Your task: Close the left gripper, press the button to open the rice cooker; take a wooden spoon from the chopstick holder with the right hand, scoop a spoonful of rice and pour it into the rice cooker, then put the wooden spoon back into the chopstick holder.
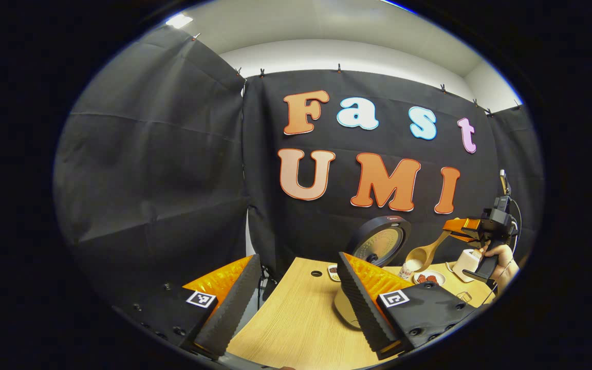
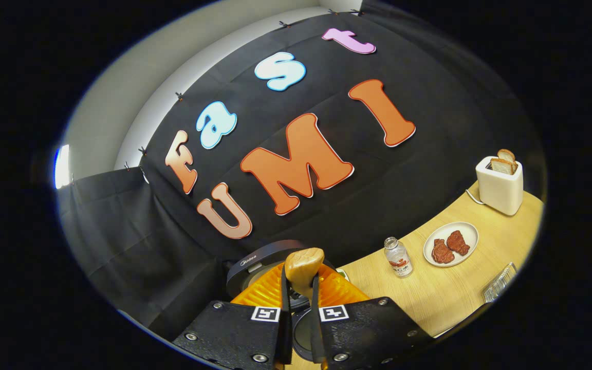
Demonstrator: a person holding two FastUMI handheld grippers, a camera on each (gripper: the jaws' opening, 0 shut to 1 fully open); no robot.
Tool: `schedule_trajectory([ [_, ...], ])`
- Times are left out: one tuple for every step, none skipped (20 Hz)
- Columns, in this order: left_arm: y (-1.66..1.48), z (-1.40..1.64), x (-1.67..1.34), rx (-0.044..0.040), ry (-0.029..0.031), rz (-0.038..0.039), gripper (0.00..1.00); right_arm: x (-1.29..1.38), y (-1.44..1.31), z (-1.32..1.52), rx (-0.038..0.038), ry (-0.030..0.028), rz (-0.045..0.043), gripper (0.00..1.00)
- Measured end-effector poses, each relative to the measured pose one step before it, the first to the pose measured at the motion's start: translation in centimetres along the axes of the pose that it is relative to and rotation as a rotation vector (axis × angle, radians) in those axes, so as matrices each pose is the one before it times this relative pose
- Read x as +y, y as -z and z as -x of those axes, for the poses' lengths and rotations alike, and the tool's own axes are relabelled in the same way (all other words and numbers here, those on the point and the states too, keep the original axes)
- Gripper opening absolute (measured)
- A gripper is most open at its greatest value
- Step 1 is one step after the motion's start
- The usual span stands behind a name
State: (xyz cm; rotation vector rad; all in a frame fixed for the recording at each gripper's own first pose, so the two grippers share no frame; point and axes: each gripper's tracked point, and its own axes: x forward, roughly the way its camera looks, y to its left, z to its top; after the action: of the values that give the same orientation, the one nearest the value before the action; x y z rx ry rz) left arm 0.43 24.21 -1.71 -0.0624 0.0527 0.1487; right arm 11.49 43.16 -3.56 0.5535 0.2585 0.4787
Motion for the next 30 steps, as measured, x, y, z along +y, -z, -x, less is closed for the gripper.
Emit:
schedule_trajectory([
  [-0.046,-0.008,0.066,0.00065,0.00011,0.00119,0.98,0.238,0.056,-0.013,-0.0023,-0.00468,0.02095,0.13],
  [0.098,-0.059,0.072,-0.00051,0.00022,0.00008,0.99,0.172,0.139,-0.008,-0.0017,-0.00276,0.02494,0.13],
  [-0.04,-0.024,0.029,-0.0001,-0.00101,-0.00114,1.0,0.315,0.045,-0.037,-0.00113,-0.00338,0.02678,0.13],
  [-0.027,-0.025,0.046,-0.00104,-0.00074,-0.002,1.0,0.281,-0.075,0.023,-0.00226,-0.00407,0.02563,0.13],
  [-0.049,-0.003,0.033,0.00015,-0.00106,-0.0014,1.0,0.369,0.041,-0.066,-0.00032,-0.00531,0.0218,0.13],
  [0.11,0.065,0.039,0.00033,-0.00125,-0.00071,1.0,0.281,-0.007,-0.045,0.00174,-0.00513,0.01685,0.14],
  [0.02,-0.01,0.011,0.00033,-0.00011,-0.00041,1.0,0.239,0.224,-0.017,0.00154,-0.00579,0.01732,0.14],
  [0.051,0.0,0.097,0.00041,-0.00087,-0.00004,1.0,0.156,0.093,0.015,0.00224,-0.00558,0.01768,0.13],
  [0.109,-0.097,0.051,0.0003,-0.00082,-0.00007,1.0,0.329,0.072,-0.018,0.00183,-0.00365,0.02008,0.13],
  [-0.071,0.104,0.037,0.00009,-0.0003,-0.00036,1.0,0.147,0.105,-0.086,0.00158,-0.00154,0.02039,0.13],
  [0.016,0.105,0.062,-0.00011,-0.00096,-0.00106,1.0,0.212,0.128,-0.041,0.00103,-0.00212,0.02165,0.13],
  [0.021,-0.01,0.086,0.00113,-0.00172,-0.00106,1.0,0.115,0.096,0.006,0.00077,-0.00205,0.01847,0.13],
  [-0.055,-0.082,0.177,-0.00024,-0.00189,-0.00142,1.0,0.189,0.124,-0.083,0.00047,-0.00306,0.01899,0.13],
  [0.126,-0.007,-0.024,0.00007,-0.00277,-0.00129,1.0,0.166,0.02,0.044,-0.00055,-0.00295,0.01923,0.13],
  [0.082,-0.025,0.078,0.00039,-0.00234,-0.00096,1.0,0.1,0.035,-0.094,-0.00205,-0.00168,0.02168,0.13],
  [0.1,0.044,0.099,0.00079,-0.00265,-0.00092,1.0,0.081,-0.028,-0.026,-0.00299,-0.00211,0.02372,0.14],
  [0.081,0.052,-0.076,0.00142,-0.00142,-0.00114,1.0,0.144,0.014,-0.007,-0.0037,-0.00393,0.02625,0.14],
  [0.059,0.134,0.039,0.00208,-0.00009,-0.00166,1.0,0.121,0.116,0.014,-0.00121,-0.00458,0.02841,0.14],
  [0.026,0.087,-0.067,0.00244,-0.00001,-0.00119,1.0,0.219,0.254,-0.017,0.00109,-0.0045,0.02445,0.14],
  [-0.026,-0.141,-0.024,0.00146,0.0018,0.00021,1.0,0.193,0.175,0.008,0.00094,-0.00868,0.02038,0.13],
  [0.0,-0.007,-0.07,-0.00062,0.00106,0.00062,1.0,0.338,0.15,-0.046,0.00251,-0.01186,0.01979,0.13],
  [-0.063,0.201,-0.034,-0.00418,-0.00287,-0.00071,1.0,0.243,0.236,0.06,0.00407,-0.01054,0.02055,0.13],
  [-0.155,-0.129,-0.003,-0.00426,-0.00172,-0.0027,1.0,0.229,0.252,0.016,0.00629,-0.0073,0.02292,0.13],
  [0.187,0.024,-0.185,0.00113,-0.00199,-0.00245,1.0,0.116,0.328,0.08,0.00748,-0.00552,0.02695,0.13],
  [0.076,0.018,-0.041,0.00242,-0.00097,-0.00129,1.0,0.137,0.249,-0.013,0.0044,-0.00348,0.0258,0.13],
  [0.158,0.172,-0.175,0.00127,-0.00027,-0.00007,1.0,0.052,0.277,0.052,0.0034,-0.00328,0.02067,0.14],
  [-0.035,0.015,-0.186,0.00032,0.00069,0.00154,1.0,0.124,0.221,-0.028,0.00321,-0.00512,0.00665,0.14],
  [-0.06,0.089,-0.298,-0.00039,0.00272,0.00323,1.0,0.066,0.06,0.119,0.00097,-0.01067,-0.00441,0.13],
  [-0.09,0.141,-0.289,-0.00219,0.00625,0.00461,1.0,0.083,-0.229,0.082,0.00167,-0.0069,-0.01759,0.13],
  [-0.06,-0.031,-0.326,-0.00268,0.00263,0.00405,1.0,-0.338,-0.043,0.208,0.00145,-0.00161,-0.02252,0.13],
])
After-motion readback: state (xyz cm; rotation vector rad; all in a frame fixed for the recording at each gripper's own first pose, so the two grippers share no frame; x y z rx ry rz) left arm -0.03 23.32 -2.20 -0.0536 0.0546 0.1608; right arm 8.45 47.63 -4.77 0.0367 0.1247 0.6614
